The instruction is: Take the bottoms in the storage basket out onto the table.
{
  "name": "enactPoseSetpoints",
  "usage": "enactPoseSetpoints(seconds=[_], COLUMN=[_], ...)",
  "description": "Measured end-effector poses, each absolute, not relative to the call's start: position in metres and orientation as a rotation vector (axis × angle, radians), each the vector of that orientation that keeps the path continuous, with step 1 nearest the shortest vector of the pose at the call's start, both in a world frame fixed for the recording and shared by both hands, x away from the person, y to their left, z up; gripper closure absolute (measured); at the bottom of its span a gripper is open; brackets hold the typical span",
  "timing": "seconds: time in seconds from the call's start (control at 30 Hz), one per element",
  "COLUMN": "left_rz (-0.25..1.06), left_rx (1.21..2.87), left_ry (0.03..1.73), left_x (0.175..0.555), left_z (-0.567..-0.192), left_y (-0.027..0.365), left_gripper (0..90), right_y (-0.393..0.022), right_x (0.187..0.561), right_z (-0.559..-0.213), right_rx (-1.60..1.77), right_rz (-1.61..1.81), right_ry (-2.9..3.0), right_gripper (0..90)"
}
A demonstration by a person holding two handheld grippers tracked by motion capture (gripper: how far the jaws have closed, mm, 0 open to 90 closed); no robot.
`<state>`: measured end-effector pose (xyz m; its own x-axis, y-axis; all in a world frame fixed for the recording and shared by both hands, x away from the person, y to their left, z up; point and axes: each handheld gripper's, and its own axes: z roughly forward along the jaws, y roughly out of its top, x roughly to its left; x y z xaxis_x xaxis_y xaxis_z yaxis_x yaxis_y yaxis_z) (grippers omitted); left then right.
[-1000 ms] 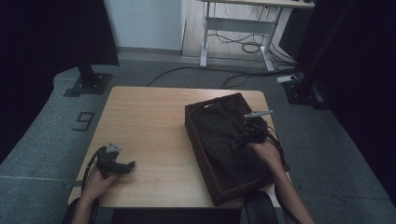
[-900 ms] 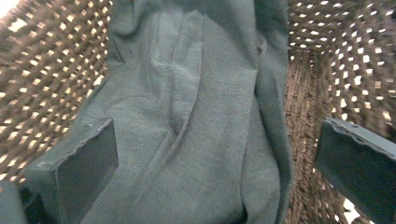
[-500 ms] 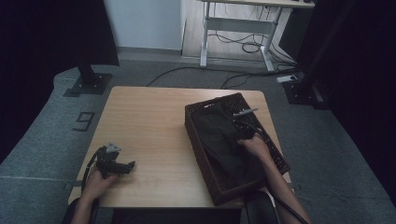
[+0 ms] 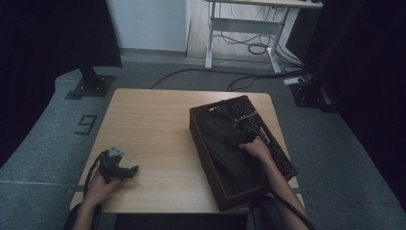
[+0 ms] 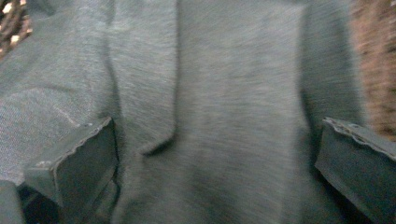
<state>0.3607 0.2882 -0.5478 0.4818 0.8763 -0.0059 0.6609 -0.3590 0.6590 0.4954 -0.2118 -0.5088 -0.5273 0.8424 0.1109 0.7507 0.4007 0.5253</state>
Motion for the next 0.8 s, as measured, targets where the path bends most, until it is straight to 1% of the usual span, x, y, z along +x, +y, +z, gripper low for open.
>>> enactPoseSetpoints(seconds=[0.1, 0.27, 0.53, 0.8], left_rz=[0.469, 0.468, 0.467, 0.467], left_rx=[2.132, 2.134, 2.134, 2.133], left_ry=[1.265, 1.262, 1.261, 1.261], left_x=[0.361, 0.361, 0.361, 0.361], left_z=[-0.548, -0.548, -0.548, -0.548], left_y=[0.288, 0.288, 0.288, 0.288], left_gripper=[0.0, 0.0, 0.0, 0.0], right_y=[-0.208, -0.197, -0.177, -0.182], right_x=[0.495, 0.49, 0.484, 0.499], right_z=[-0.512, -0.506, -0.507, -0.516], right_rx=[1.447, 1.428, 1.318, 1.354], right_rz=[0.849, 0.923, 0.795, 0.709], right_ry=[2.544, 2.584, 2.614, 2.61], right_gripper=[0.0, 0.0, 0.0, 0.0])
